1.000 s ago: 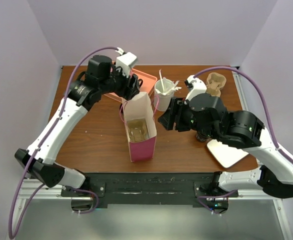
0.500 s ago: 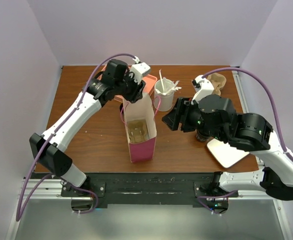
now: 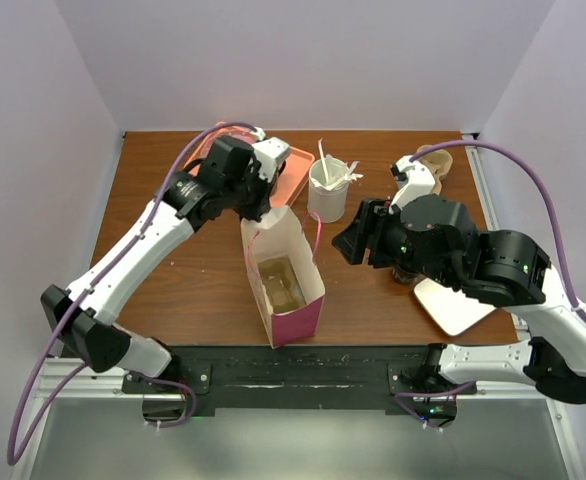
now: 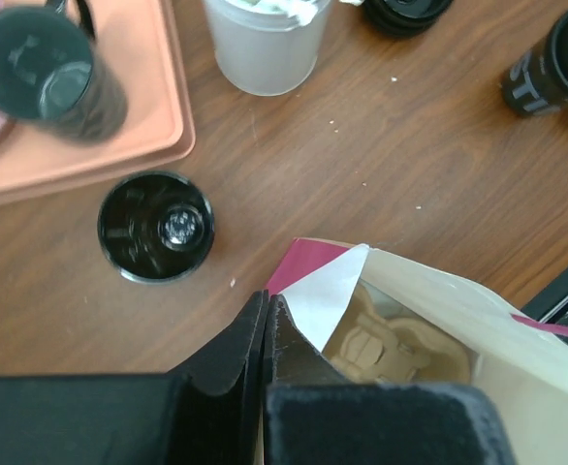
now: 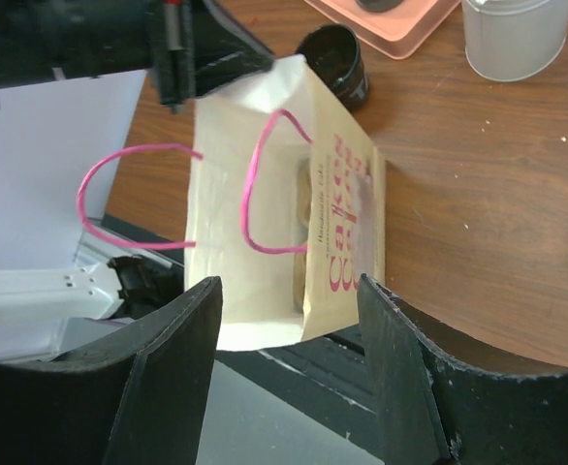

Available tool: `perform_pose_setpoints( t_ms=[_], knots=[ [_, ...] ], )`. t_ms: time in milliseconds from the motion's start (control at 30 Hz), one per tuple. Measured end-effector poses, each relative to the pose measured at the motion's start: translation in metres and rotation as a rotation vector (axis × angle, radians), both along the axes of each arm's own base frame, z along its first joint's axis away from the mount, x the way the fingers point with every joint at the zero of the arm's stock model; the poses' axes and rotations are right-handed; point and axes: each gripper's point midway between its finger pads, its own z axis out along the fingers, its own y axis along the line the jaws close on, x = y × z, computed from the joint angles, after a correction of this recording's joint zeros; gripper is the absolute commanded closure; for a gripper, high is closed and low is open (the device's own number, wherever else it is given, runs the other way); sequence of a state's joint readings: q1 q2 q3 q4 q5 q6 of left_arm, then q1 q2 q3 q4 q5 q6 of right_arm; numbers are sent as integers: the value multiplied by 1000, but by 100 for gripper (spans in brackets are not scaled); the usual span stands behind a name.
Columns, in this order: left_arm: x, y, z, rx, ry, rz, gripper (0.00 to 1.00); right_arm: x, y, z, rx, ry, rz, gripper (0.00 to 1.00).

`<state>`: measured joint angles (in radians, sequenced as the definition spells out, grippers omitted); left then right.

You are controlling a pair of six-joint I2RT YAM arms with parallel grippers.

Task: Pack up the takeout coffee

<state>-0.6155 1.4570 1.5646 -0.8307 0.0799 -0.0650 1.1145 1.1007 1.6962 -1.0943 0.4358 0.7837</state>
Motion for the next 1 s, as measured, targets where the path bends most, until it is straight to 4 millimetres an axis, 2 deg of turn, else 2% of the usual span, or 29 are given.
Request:
perform_pose_setpoints(
  t_ms=[267, 467, 600, 833, 1000],
  knots=[
    [-15, 26, 12, -67, 43, 225, 100, 1, 8, -18, -47, 29, 11, 39],
    [-27, 39, 0, -102, 96, 332, 100, 1, 25, -43, -102, 90, 48, 45],
    [-30, 41, 0, -122, 105, 364, 100, 2, 36, -64, -159, 131, 65, 51],
    [-32, 43, -2, -142, 124, 398, 100, -4, 27, -97, -244, 166, 85, 50],
    [-33, 43, 1, -160, 129, 412, 100, -8, 25, -112, -279, 178, 114, 58]
  ],
)
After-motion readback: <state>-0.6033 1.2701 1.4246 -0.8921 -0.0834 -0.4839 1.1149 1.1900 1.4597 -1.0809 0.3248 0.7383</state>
